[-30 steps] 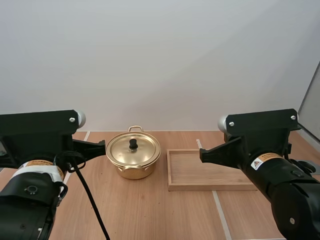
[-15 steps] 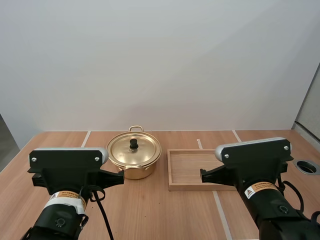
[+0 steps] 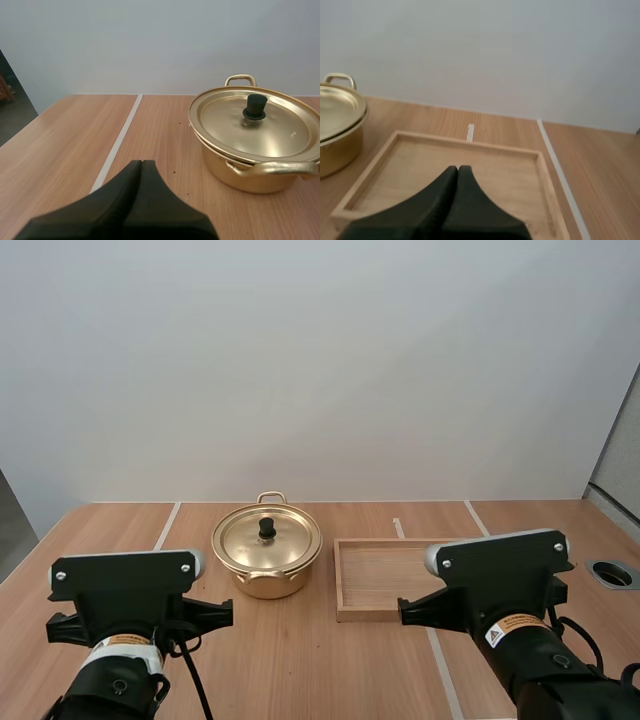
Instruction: Open the pot, put the grape inside, and close it
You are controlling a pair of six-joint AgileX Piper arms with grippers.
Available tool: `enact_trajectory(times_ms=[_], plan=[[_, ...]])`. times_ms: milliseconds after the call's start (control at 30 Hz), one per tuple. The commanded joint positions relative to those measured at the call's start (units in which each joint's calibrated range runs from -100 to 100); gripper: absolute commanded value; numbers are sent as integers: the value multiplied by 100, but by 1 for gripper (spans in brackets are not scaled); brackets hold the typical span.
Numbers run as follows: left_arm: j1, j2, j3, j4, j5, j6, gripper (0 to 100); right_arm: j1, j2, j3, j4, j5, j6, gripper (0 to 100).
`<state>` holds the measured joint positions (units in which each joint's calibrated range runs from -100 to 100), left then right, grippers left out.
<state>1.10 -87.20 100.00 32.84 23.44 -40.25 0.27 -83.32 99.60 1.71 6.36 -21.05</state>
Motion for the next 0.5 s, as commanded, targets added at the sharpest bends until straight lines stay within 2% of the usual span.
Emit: enact_trajectory(times_ms=[0, 467], plan=[[14, -38, 0, 74, 23, -27, 0, -27, -42, 40, 20, 427, 16, 0], [14, -38, 0, 74, 2, -27, 0, -27, -53, 40, 20, 424, 16, 0]])
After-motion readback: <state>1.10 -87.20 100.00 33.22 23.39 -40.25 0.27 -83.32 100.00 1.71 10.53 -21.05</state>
